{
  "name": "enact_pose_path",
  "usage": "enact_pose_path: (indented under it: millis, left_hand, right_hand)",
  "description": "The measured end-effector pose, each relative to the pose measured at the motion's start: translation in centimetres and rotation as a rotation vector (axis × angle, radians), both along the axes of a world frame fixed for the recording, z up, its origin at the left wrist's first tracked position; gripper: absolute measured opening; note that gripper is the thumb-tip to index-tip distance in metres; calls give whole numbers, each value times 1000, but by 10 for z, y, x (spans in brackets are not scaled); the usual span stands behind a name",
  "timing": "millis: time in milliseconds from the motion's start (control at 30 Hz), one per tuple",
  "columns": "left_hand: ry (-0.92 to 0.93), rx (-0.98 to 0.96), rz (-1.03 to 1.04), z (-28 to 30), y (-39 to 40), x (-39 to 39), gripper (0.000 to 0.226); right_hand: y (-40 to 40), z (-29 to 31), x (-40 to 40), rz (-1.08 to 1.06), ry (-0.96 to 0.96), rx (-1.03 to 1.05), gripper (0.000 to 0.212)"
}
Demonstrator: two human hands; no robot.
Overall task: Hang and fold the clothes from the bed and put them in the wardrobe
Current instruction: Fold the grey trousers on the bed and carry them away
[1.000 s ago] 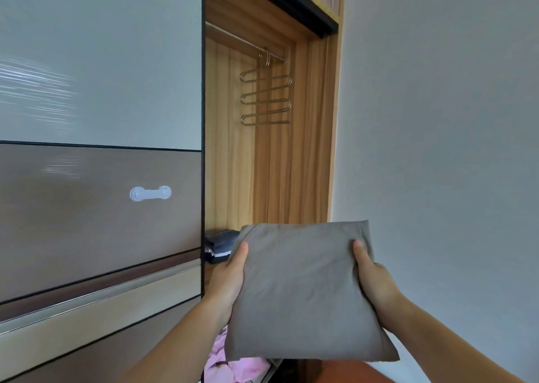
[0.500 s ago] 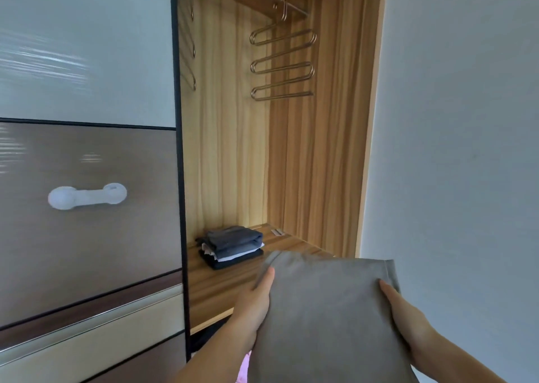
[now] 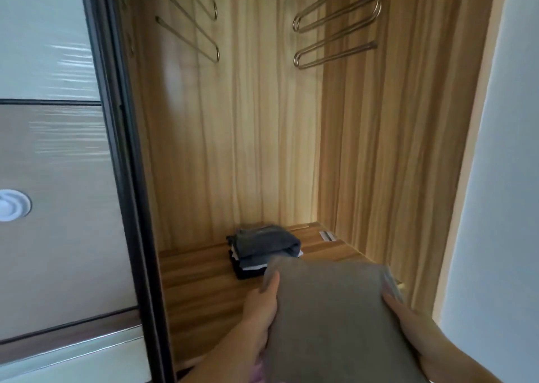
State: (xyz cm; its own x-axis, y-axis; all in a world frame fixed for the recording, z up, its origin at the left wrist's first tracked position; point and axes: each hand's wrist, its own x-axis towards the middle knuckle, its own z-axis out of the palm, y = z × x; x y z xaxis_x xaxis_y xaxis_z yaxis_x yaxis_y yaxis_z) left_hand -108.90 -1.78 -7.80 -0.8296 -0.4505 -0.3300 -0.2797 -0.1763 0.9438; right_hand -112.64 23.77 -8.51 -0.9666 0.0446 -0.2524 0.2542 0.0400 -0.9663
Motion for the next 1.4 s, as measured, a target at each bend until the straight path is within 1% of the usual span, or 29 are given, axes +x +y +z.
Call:
enact_pose_path:
  millis: [100, 233, 367, 433, 500, 600, 633, 667, 733, 767, 867, 1000, 1033, 1100, 1200, 1233, 1300, 1400]
  left_hand:
    - [19, 42, 34, 2, -27, -32, 52]
    - [90, 60, 79, 5, -67, -91, 55]
    - [137, 107, 119, 15, -110, -176, 55]
    - [149, 140, 135, 22, -134, -221, 56]
    - [177, 111, 173, 24, -159, -257, 57]
    - [143, 70, 227, 8, -194, -295, 62]
    - [111, 55, 241, -4, -202, -301, 64]
    - [70, 28, 259, -20, -208, -305, 65]
    - [-15, -54, 278, -57, -213, -307, 63]
    - [-31, -83, 278, -73, -213, -304, 60]
    - [-1, -184, 291, -97, -217, -309, 48]
    - [-14, -254, 317, -101, -216, -311, 32]
    - [-7, -258, 325, -102, -215, -311, 33]
    - [3, -266, 324, -103, -214, -309, 43]
    - [-59, -338, 330, -95, -214, -308, 59]
    - [-81, -358, 325, -91, -214, -307, 62]
    - [-107, -441, 315, -82, -213, -304, 62]
    - [-85, -652, 288, -68, -207, -296, 54]
  right_hand:
    - [-33, 6, -44, 12, 99, 48, 46]
    - [-79, 13, -115, 58, 119, 91, 48]
    - [-134, 42, -211, 111, 38, -6, 53]
    - [-164, 55, -264, 131, 72, -12, 54]
    - [-194, 62, -311, 159, 99, -16, 50]
    - [-232, 52, -367, 208, 76, -13, 46]
    - [-242, 40, -379, 208, 63, 36, 47]
    - [-250, 22, -389, 224, 87, 157, 50]
    - [-259, -21, -394, 253, 204, 566, 54]
    - [-261, -38, -391, 276, 218, 660, 55]
    - [-267, -77, -395, 357, 98, 634, 54]
    - [-271, -83, -401, 299, 119, 641, 53]
    - [-272, -84, -400, 291, 124, 651, 54]
    - [-272, -83, -397, 295, 140, 687, 54]
    - [-268, -73, -393, 307, 145, 734, 59]
    - [-266, -68, -389, 308, 176, 761, 59]
    - [-260, -56, -380, 314, 261, 863, 56]
    - [-249, -41, -365, 315, 376, 1030, 51]
